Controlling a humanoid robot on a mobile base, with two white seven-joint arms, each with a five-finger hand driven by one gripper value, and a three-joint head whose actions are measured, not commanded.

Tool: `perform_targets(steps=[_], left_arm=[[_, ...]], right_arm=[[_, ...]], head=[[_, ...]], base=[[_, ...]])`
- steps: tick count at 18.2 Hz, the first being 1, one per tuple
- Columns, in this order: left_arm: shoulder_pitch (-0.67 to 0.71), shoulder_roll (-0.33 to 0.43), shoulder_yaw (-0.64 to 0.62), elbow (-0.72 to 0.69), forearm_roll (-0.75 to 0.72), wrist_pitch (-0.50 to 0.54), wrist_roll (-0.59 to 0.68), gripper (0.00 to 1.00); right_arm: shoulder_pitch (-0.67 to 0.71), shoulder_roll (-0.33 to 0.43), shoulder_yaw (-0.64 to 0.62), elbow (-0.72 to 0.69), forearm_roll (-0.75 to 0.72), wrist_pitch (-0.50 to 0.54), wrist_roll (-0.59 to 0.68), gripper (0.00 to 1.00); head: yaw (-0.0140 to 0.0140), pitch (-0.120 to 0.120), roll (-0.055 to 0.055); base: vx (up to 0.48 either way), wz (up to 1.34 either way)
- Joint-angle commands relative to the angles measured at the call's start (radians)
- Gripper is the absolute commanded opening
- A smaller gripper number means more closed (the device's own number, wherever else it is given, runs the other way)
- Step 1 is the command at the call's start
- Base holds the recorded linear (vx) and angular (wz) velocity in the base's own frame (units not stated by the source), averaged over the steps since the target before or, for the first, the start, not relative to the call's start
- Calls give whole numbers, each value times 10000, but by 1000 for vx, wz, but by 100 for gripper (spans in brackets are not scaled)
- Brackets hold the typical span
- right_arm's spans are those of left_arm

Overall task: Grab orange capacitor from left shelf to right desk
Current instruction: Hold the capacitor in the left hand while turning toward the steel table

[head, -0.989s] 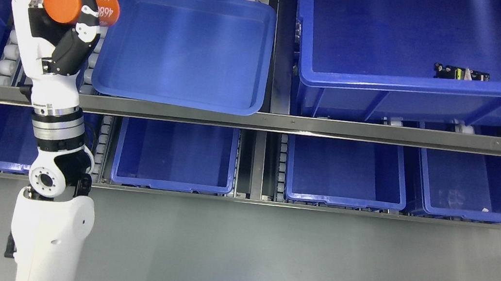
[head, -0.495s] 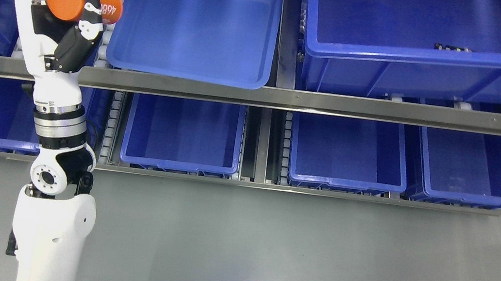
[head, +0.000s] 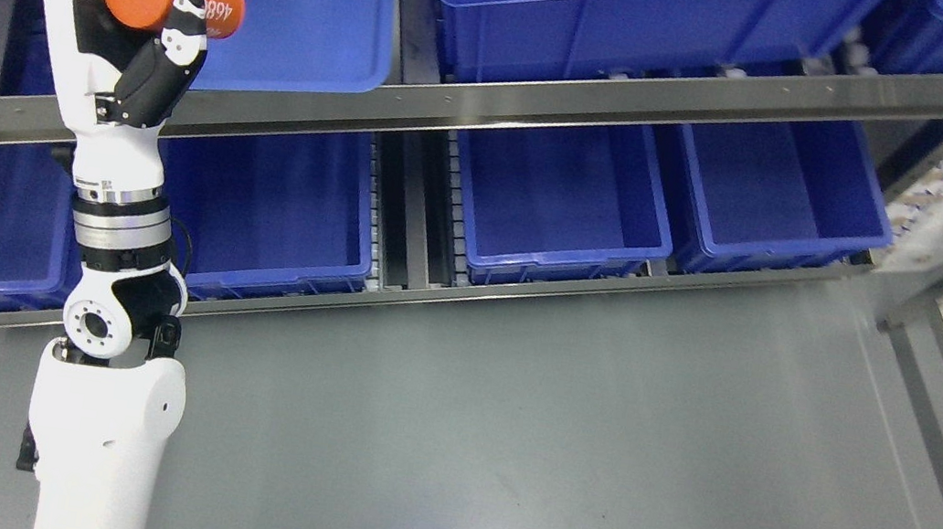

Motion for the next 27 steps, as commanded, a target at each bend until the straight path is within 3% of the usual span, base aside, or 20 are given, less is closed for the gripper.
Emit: perform_targets(steps=[1, 15, 27], left_arm=[[-298, 174, -122, 164, 20, 91, 0, 0], [-697, 174, 62, 180, 81, 184, 0, 1], [-406, 174, -1962, 149, 81, 137, 0, 1]], right_arm=[[241, -175, -184, -175, 46, 7, 4, 100], [241, -175, -169, -175, 31, 7, -11, 100], [241, -175, -169, -175, 31, -8, 5, 100]], head=[[0, 0, 0], [0, 0, 0], [0, 0, 0]], base=[[-169, -627], [-17, -438], [170, -487]])
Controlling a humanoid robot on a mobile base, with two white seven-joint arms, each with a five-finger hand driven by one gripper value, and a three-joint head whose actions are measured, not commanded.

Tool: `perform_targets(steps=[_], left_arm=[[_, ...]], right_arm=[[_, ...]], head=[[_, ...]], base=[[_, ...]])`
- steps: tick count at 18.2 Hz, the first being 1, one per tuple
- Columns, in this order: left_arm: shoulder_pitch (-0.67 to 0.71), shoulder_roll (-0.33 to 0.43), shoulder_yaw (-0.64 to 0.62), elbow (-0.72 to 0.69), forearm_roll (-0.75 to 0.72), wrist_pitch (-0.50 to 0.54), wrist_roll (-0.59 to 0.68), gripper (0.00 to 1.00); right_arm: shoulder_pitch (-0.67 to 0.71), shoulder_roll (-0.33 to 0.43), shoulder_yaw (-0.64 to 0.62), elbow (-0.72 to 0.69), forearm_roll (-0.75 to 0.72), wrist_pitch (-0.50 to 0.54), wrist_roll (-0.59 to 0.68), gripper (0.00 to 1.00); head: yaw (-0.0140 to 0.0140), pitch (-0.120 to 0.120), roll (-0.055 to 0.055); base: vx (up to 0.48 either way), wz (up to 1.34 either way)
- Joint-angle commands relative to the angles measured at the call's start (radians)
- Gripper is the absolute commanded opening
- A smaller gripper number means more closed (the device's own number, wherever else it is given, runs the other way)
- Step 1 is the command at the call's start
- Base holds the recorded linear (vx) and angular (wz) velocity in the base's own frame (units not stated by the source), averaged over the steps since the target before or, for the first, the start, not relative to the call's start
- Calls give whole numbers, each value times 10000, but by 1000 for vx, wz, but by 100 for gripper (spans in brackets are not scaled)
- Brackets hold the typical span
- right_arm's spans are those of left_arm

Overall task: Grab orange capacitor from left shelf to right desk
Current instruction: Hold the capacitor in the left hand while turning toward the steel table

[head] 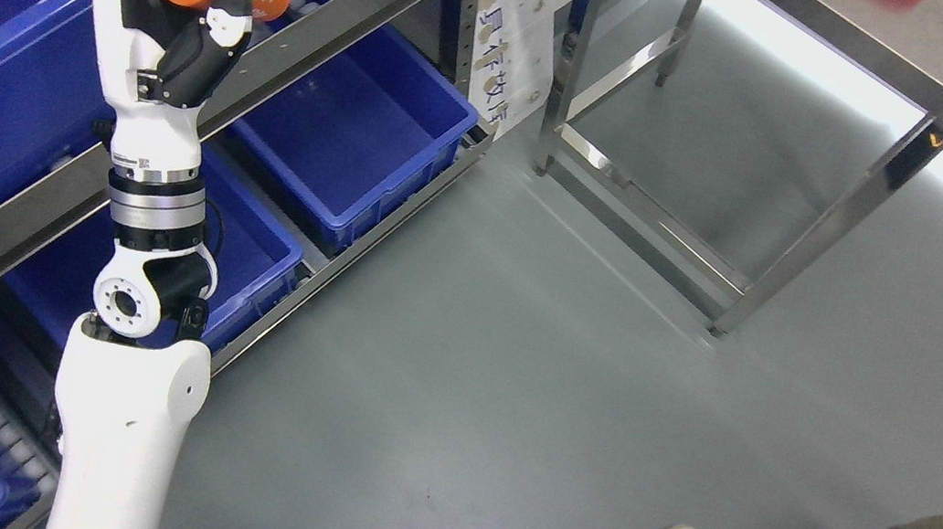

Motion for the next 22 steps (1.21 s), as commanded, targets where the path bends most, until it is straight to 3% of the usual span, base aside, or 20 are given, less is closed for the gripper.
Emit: perform_targets(steps=[1, 6, 12, 16, 19, 22], left_arm=[[127, 175, -1164, -6, 4, 29, -5, 1], [388, 175, -1394, -21, 4, 44, -5, 1], [451, 175, -3036, -21, -11, 136, -21, 1], [174, 175, -3173, 9, 4, 871, 10, 1], [-41, 175, -4061, 132, 4, 1667, 224, 3], [-881, 175, -4325, 437, 19, 2588, 729, 3]], right_arm=[[231, -173, -184, -175, 31, -1, -13, 100], [231, -173, -184, -175, 31, -1, -13, 100], [231, -173, -169, -175, 31, -1, 2, 100], [231, -173, -169, -175, 31, -1, 2, 100], [231, -173, -169, -175, 31, -1, 2, 100], [231, -173, -169, -175, 31, -1, 2, 100]], head=[[0, 0, 0], [0, 0, 0], [0, 0, 0], [0, 0, 0], [0, 0, 0], [0, 0, 0]], base=[[256, -488], [266, -441], [292, -402], [329, -354], [321, -220], [330, -159]])
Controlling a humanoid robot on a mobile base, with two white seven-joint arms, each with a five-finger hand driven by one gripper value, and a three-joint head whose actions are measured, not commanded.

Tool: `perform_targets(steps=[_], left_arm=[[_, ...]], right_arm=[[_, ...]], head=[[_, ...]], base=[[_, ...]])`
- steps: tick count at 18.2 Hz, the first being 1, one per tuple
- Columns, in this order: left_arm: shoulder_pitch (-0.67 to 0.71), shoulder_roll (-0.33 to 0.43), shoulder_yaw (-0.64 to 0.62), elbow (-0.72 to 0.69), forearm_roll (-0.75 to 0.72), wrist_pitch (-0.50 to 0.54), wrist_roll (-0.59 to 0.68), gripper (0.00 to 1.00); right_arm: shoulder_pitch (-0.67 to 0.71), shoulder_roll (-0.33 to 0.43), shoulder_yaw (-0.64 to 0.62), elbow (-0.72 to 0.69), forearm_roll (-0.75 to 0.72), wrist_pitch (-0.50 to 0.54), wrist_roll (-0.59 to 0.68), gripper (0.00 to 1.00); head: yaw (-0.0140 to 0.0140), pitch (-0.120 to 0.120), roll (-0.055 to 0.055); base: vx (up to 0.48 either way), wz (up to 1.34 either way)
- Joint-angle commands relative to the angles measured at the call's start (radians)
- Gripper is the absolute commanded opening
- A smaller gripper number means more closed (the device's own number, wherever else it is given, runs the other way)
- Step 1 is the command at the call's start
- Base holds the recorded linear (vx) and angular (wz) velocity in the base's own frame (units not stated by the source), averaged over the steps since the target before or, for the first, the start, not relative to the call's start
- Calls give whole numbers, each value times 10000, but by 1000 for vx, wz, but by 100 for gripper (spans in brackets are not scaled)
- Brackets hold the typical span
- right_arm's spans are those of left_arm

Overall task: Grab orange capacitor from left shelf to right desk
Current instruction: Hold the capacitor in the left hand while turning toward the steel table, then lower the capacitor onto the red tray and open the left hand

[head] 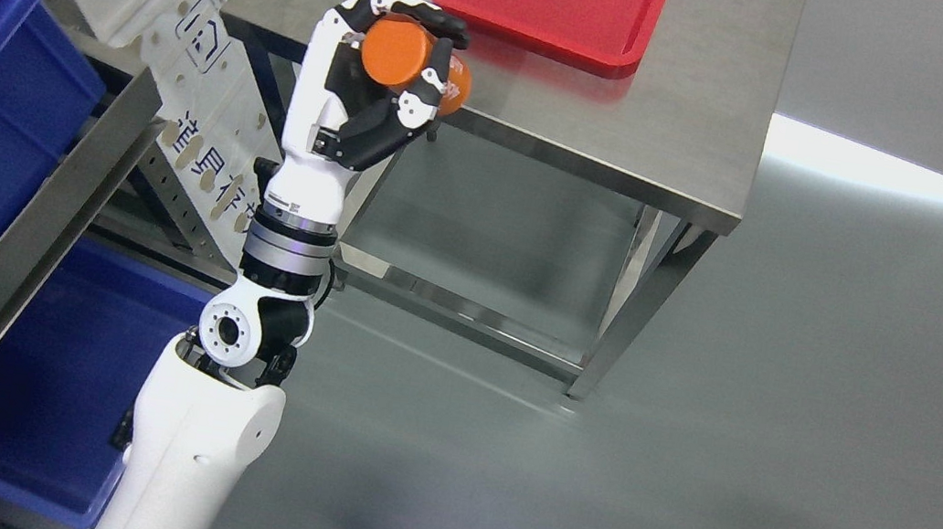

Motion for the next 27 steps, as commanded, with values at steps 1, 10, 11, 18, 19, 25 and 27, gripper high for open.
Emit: perform_targets(steps=[1, 10, 11, 18, 19, 25, 27], left_arm=[[-1325, 174, -1542, 610, 18, 1196, 443, 3], [-3860, 174, -1834, 3387, 125, 2502, 935, 3], [-4089, 174, -1834, 3693, 126, 2808, 935, 3], [-4843, 174, -1560, 5168, 80, 3179, 1041, 3], [-4827, 174, -1284, 5184, 80, 3179, 1057, 3], [-4214, 174, -867, 5458, -196, 3179, 1042, 4], [-4046, 174, -929, 5964, -227, 3179, 1027, 6]], right_arm=[[230, -178, -185, -175, 31, -53, 70, 100], [230, -178, -169, -175, 31, -53, 70, 100], [230, -178, -169, -175, 31, -68, 70, 100], [230, -178, -170, -175, 31, -53, 70, 100], [230, -178, -169, -175, 31, -53, 70, 100], [230, -178, -170, -175, 31, -53, 54, 100], [230, -178, -185, -175, 31, -53, 54, 100]], head=[[0, 0, 0], [0, 0, 0], [0, 0, 0], [0, 1, 0], [0, 1, 0], [0, 2, 0], [0, 2, 0]], base=[[311, -163], [307, -118], [295, -125], [221, -109], [147, -86], [30, -6], [-4, -12]])
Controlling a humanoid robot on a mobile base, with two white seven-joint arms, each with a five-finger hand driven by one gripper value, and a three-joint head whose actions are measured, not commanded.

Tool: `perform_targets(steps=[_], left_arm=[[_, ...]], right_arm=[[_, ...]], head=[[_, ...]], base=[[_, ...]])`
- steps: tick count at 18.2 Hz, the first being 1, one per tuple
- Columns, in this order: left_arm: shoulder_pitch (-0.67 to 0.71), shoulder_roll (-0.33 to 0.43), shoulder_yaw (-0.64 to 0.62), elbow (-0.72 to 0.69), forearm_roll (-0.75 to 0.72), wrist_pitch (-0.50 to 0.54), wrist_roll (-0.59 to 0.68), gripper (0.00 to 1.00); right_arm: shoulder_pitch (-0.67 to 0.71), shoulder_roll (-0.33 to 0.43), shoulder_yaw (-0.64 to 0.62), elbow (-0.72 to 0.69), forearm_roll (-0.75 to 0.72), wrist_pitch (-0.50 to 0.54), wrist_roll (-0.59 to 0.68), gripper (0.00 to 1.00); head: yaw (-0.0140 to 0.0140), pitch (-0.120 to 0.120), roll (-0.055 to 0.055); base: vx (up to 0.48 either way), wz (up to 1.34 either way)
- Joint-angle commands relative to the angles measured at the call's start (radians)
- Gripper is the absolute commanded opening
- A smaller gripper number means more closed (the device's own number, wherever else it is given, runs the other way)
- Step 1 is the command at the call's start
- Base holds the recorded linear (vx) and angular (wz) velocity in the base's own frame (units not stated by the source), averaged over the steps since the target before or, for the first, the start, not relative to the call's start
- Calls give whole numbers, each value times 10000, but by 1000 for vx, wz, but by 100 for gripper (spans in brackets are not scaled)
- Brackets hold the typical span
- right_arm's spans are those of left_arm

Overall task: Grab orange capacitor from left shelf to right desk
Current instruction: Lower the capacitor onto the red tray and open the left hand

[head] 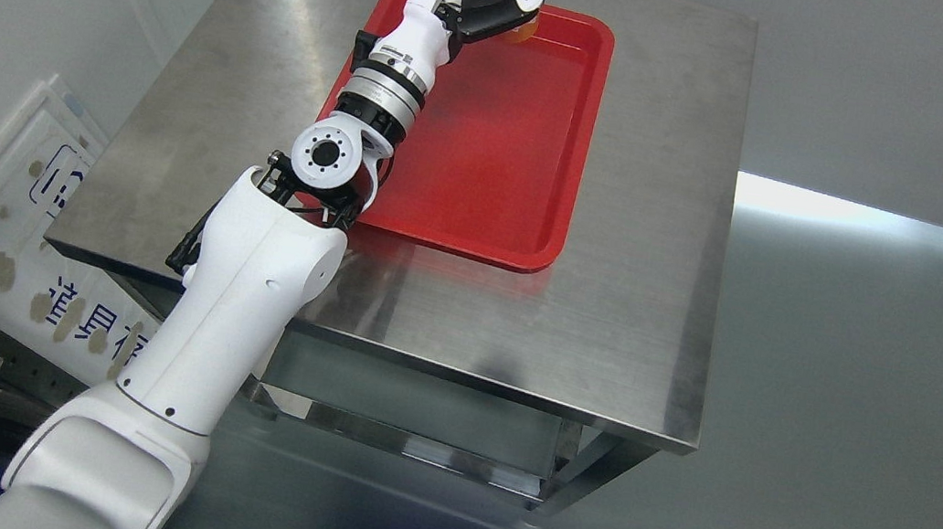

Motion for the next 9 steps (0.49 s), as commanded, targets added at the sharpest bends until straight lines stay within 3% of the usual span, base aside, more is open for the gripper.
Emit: perform_targets(steps=[1, 7, 9], left_arm=[[365, 175, 211, 1538, -179, 7, -45, 6], [458, 175, 257, 1477, -149, 38, -92, 9], [336, 175, 257, 1385, -149, 129, -107, 29]], right_arm=[[234, -171, -168, -175, 31, 9, -10, 100], [234, -171, -183, -175, 31, -6, -10, 100], [234, -171, -183, -175, 31, -6, -10, 100]], head=[[0, 0, 0], [0, 0, 0], [0, 0, 0]], base=[[-7, -25], [-3, -1], [0, 0]])
